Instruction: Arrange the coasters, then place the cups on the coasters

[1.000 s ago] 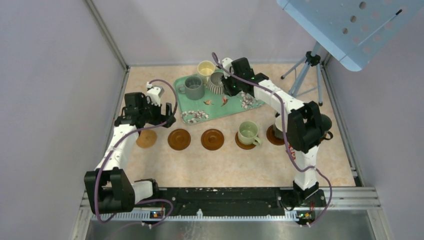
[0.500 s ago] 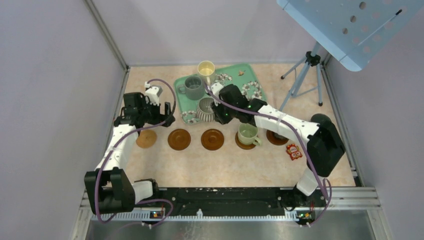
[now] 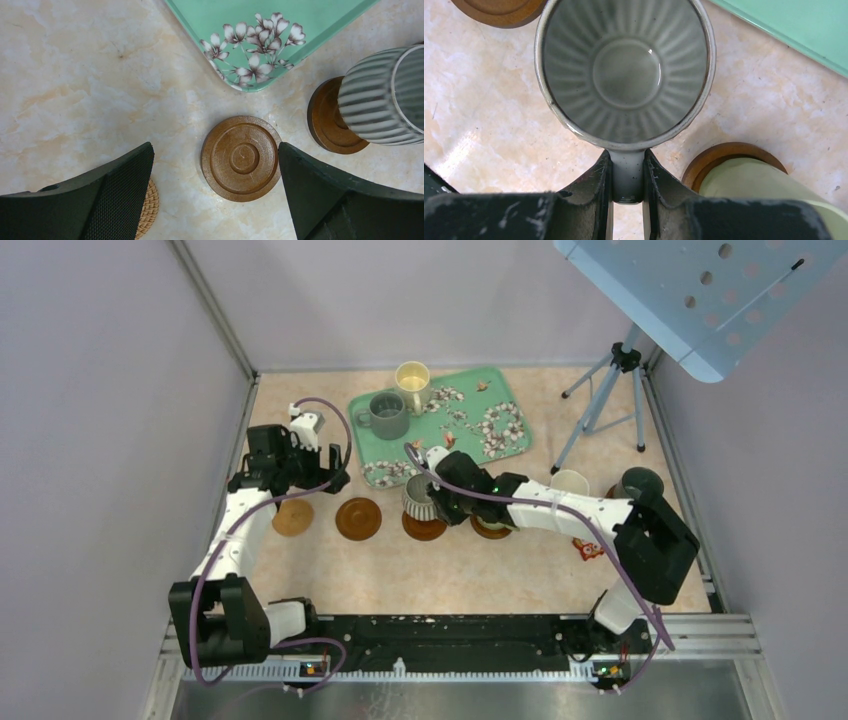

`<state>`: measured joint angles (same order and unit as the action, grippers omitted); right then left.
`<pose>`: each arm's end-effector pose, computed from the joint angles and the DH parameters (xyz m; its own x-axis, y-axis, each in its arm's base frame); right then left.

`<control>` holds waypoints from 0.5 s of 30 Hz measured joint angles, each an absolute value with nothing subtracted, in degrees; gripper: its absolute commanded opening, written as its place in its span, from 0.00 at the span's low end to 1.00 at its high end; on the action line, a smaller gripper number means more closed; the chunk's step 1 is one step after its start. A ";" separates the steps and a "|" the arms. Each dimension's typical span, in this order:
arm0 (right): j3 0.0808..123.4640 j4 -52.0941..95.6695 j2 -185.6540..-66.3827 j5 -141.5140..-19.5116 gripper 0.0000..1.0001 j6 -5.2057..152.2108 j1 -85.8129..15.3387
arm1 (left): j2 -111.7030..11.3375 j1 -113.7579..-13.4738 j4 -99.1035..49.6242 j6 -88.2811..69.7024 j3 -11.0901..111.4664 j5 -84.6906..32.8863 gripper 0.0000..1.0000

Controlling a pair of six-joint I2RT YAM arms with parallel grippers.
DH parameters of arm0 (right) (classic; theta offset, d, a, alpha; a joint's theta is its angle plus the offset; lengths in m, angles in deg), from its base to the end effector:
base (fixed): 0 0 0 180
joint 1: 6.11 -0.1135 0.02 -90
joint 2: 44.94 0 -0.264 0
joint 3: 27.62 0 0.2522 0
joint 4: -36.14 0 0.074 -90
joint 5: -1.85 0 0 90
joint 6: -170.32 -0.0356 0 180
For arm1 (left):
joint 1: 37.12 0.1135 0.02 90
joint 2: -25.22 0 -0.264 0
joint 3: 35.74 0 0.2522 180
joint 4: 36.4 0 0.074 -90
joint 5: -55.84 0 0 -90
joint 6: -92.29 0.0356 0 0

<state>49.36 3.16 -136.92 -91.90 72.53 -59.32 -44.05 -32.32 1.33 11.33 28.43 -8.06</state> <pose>0.2091 0.2757 0.2307 -0.5456 -0.5037 -0.6698 -0.7055 0.7075 0.0426 0.2559 0.0058 0.2659 -0.6303 0.0887 -0.7713 0.3497 0.9194 -0.1801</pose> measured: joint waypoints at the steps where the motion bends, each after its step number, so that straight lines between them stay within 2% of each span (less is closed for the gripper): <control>1: 48.99 3.58 -136.90 -92.19 0.00 72.18 -59.43 | -44.10 -32.32 1.35 11.31 28.43 -8.08 0.99; 15: 44.90 9.72 -136.90 -95.84 0.00 69.97 -61.57 | -44.71 -32.32 1.35 11.26 28.43 -8.27 0.99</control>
